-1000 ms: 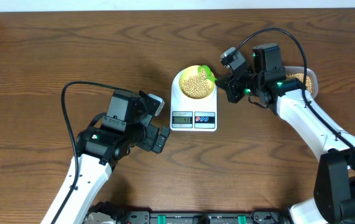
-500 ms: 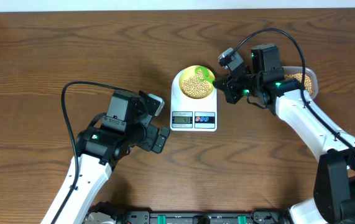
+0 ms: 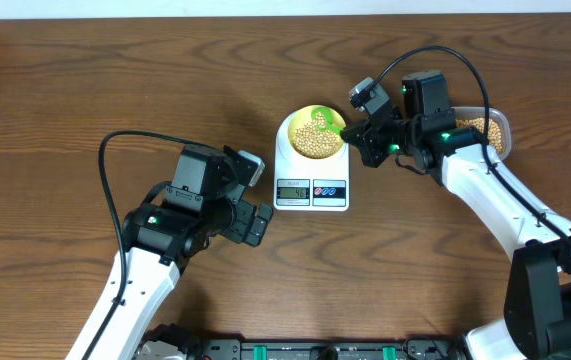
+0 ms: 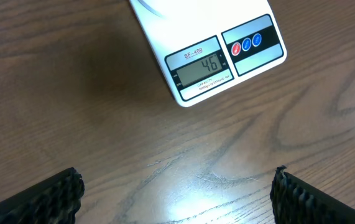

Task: Scoop item into bowl and weigh 50g on scale
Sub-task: 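Tilt the scoop slowly with the right gripper, trickling soybeans into the bowl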

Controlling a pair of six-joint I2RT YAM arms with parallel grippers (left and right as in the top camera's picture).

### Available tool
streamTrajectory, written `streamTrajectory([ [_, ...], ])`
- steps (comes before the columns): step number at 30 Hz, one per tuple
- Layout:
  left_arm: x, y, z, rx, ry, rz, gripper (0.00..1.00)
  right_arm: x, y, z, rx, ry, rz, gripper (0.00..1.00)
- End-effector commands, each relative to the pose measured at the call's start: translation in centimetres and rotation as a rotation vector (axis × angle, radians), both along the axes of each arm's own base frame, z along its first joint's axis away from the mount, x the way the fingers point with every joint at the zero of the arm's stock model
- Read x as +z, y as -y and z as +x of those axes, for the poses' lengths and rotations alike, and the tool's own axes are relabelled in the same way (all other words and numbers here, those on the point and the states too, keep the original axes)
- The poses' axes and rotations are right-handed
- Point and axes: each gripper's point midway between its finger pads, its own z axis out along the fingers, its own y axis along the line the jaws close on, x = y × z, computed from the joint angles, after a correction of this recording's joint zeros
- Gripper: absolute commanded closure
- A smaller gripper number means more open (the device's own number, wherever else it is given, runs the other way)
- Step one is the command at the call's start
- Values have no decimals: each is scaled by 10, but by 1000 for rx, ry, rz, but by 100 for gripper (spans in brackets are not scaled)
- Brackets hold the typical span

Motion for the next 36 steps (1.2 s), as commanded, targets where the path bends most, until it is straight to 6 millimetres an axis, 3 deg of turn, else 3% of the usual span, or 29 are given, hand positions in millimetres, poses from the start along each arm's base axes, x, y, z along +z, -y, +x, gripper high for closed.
streamTrajectory([
  [1,-1,-2,1,11,-2,4,2,22,-7,2,28,56,21,99],
  [25,-1,-2,1,11,-2,4,2,18,-3,6,11,81,-27,99],
  [36,-1,-2,1,11,-2,4,2,15,-16,-3,75,110,-61,99],
])
